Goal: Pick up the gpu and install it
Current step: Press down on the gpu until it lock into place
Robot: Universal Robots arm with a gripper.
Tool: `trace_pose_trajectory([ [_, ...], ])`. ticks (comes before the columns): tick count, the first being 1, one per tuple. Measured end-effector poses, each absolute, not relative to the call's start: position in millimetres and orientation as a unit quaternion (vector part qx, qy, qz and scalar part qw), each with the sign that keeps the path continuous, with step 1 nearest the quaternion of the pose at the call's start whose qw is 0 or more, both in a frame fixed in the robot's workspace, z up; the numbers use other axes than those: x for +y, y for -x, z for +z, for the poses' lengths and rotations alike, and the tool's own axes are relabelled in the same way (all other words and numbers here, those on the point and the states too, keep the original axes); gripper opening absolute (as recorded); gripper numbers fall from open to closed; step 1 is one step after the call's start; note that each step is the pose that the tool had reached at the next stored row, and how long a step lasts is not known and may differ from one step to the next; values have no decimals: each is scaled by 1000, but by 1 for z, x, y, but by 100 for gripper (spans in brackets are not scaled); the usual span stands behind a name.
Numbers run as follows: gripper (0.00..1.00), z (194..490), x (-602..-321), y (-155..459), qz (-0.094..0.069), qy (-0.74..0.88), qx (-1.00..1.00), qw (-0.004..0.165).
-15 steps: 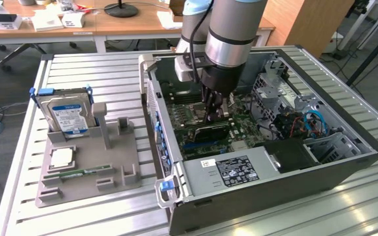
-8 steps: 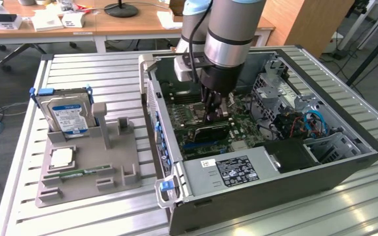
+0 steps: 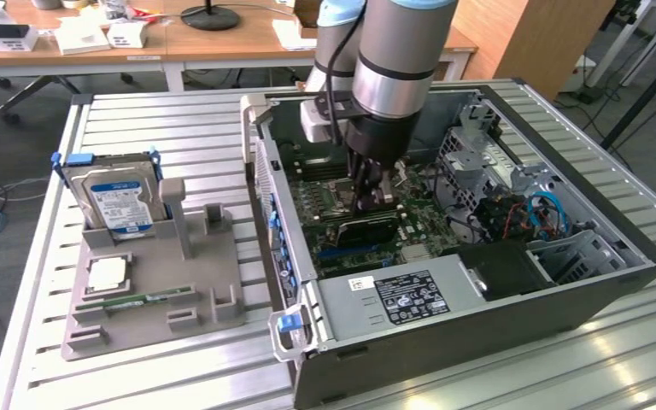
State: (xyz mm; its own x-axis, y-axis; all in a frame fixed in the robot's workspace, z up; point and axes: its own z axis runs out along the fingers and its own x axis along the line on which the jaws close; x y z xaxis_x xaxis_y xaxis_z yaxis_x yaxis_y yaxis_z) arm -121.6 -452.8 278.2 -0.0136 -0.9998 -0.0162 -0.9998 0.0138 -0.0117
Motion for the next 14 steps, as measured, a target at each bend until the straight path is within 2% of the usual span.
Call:
trace_pose_trajectory([
  [14, 10, 271, -453, 122, 2, 702, 712, 10],
])
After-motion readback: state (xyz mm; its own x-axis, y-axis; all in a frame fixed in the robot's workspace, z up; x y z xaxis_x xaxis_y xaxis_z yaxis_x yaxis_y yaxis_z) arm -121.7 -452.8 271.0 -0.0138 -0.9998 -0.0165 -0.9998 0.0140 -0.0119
